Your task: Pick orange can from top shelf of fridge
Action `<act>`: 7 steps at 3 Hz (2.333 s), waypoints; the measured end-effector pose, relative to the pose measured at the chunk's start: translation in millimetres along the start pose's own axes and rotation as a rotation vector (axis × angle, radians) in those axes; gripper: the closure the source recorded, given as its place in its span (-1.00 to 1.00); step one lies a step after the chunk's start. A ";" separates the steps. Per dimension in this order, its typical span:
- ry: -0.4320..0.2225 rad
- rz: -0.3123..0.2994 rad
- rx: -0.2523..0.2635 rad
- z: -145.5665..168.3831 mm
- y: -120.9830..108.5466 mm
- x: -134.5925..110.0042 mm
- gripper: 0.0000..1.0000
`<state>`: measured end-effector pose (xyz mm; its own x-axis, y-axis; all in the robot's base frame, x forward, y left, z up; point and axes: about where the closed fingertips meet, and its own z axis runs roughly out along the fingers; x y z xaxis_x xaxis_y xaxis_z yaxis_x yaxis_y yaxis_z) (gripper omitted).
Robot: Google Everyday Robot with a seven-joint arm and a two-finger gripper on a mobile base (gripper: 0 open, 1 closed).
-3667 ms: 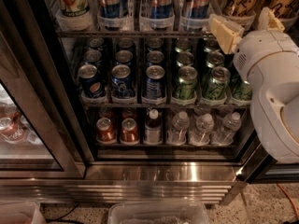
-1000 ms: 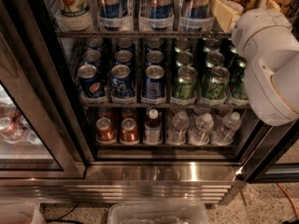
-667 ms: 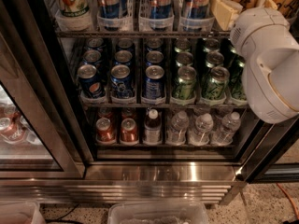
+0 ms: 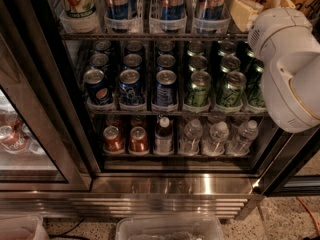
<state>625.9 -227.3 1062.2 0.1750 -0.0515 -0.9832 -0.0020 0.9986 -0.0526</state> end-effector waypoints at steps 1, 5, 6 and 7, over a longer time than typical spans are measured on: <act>0.000 0.000 0.000 0.0 0.0 -0.3 1.00; -0.059 0.076 0.017 -3.3 -9.5 -23.2 1.00; -0.080 0.086 0.006 -7.4 -8.9 -30.5 1.00; -0.112 0.087 -0.012 -20.4 -8.2 -39.6 1.00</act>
Offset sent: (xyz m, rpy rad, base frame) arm 0.0000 0.0000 0.0000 0.0000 0.0000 0.0000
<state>598.9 -233.6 1098.0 0.2828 0.0372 -0.9585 -0.0338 0.9990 0.0288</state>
